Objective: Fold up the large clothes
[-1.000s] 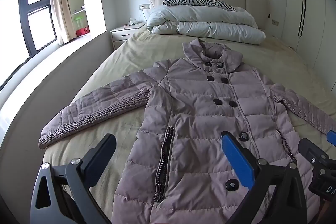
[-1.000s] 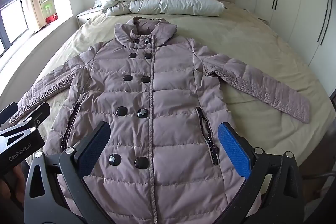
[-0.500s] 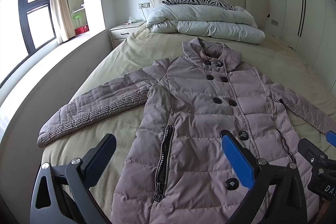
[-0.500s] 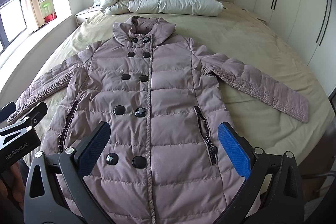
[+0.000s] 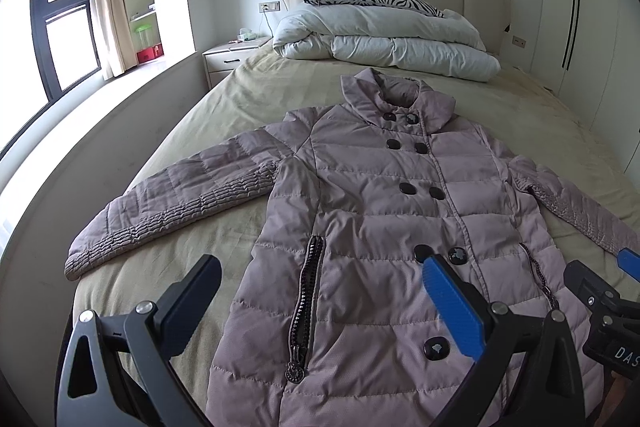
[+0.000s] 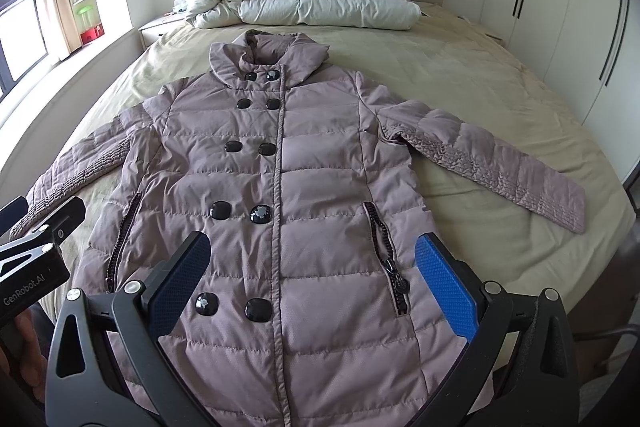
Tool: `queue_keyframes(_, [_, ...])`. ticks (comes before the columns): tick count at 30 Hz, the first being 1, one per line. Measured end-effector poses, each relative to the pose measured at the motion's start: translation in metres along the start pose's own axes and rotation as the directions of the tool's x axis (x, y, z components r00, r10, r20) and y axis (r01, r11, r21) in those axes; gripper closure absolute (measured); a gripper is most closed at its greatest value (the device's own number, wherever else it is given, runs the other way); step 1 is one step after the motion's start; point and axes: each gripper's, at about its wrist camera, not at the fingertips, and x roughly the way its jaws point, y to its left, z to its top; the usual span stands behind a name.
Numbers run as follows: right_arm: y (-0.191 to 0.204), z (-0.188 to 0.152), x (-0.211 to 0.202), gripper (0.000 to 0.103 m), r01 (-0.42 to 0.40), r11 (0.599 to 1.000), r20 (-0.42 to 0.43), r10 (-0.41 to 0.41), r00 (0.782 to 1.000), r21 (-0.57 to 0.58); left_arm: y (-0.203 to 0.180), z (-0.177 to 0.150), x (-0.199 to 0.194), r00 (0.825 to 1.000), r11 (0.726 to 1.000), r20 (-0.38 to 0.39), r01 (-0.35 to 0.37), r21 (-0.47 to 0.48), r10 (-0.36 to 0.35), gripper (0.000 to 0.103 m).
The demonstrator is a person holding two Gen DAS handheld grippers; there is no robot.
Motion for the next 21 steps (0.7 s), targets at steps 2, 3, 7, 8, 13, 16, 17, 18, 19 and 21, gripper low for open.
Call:
queue_keyframes(2, [0.0013,0.0001,-0.0001,0.0,0.002,1.0,0.001,-0.002,1.0,-0.001,0.0001,0.0016,-0.0004,1.0,1.0,0.0,-0.001,0.0,0.001,0.0])
queue_keyframes(3, [0.0014,0.0,-0.0001,0.0,0.002,1.0,0.0,-0.002,1.0,-0.002,0.0001,0.0016,-0.0004,1.0,1.0,-0.001,-0.001,-0.001,0.001,0.0])
queue_keyframes(7, [0.001,-0.0002,0.0017,0.0,0.003,1.0,-0.002,-0.003,1.0,-0.002,-0.001,0.0001,-0.0002,1.0,1.0,-0.001,-0.001,0.0,0.001,0.0])
queue_keyframes(8, [0.0008,-0.0003,0.0017,0.0,0.003,1.0,-0.003,-0.003,1.0,-0.003,0.0002,0.0016,-0.0002,1.0,1.0,-0.002,0.0,-0.001,0.0,0.0])
queue_keyframes(13, [0.0009,-0.001,0.0028,0.0,0.003,1.0,-0.003,-0.003,1.0,-0.003,-0.0002,0.0005,0.0003,1.0,1.0,-0.005,0.002,-0.001,-0.002,0.0])
queue_keyframes(16, [0.001,-0.001,0.0029,0.0,0.004,1.0,-0.004,-0.004,1.0,-0.003,-0.0012,0.0008,-0.0004,1.0,1.0,-0.006,0.001,-0.001,-0.001,0.0])
queue_keyframes(17, [0.0006,-0.0012,0.003,0.0,0.003,1.0,-0.004,-0.003,1.0,-0.003,-0.0008,0.0015,-0.0002,1.0,1.0,-0.007,0.001,-0.001,-0.001,0.0])
queue_keyframes(18, [0.0012,-0.001,0.003,0.0,0.004,1.0,-0.005,-0.004,1.0,-0.003,-0.0014,0.0002,-0.0003,1.0,1.0,-0.007,0.002,-0.002,-0.002,0.0])
queue_keyframes(19, [0.0012,-0.0011,0.0031,0.0,0.005,1.0,-0.005,-0.005,1.0,-0.004,-0.0009,0.001,-0.0003,1.0,1.0,-0.007,0.002,-0.003,-0.002,0.0])
queue_keyframes(21, [0.0004,-0.0014,0.0033,0.0,0.004,1.0,-0.005,-0.004,1.0,-0.005,-0.0008,0.0017,-0.0001,1.0,1.0,-0.008,0.002,-0.002,-0.002,0.0])
